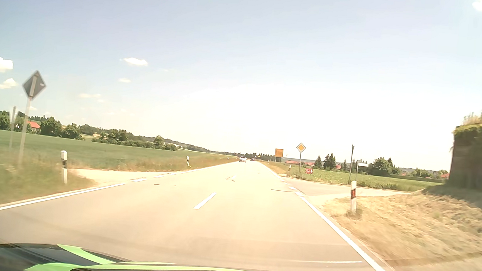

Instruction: Follow the waypoints while adhering to traffic rules and regulations

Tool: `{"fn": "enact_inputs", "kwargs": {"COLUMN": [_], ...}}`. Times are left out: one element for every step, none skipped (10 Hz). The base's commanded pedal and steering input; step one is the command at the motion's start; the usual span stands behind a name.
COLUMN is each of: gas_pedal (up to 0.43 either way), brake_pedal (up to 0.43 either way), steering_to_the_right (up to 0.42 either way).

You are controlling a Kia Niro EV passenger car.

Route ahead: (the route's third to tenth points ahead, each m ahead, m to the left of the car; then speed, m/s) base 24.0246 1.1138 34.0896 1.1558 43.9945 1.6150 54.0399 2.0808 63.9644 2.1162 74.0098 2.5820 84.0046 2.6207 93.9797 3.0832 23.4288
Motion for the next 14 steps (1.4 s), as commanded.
{"fn": "enact_inputs", "kwargs": {"gas_pedal": [0.311, 0.311, 0.268, 0.260, 0.260, 0.260, 0.260, 0.260, 0.260, 0.268, 0.268, 0.268, 0.268, 0.260], "brake_pedal": [0.000, 0.000, 0.000, 0.000, 0.000, 0.000, 0.000, 0.000, 0.000, 0.000, 0.000, 0.000, 0.000, 0.000], "steering_to_the_right": [-0.002, -0.003, -0.003, -0.003, -0.002, -0.003, -0.003, -0.003, -0.003, -0.003, -0.003, -0.002, -0.003, -0.003]}}
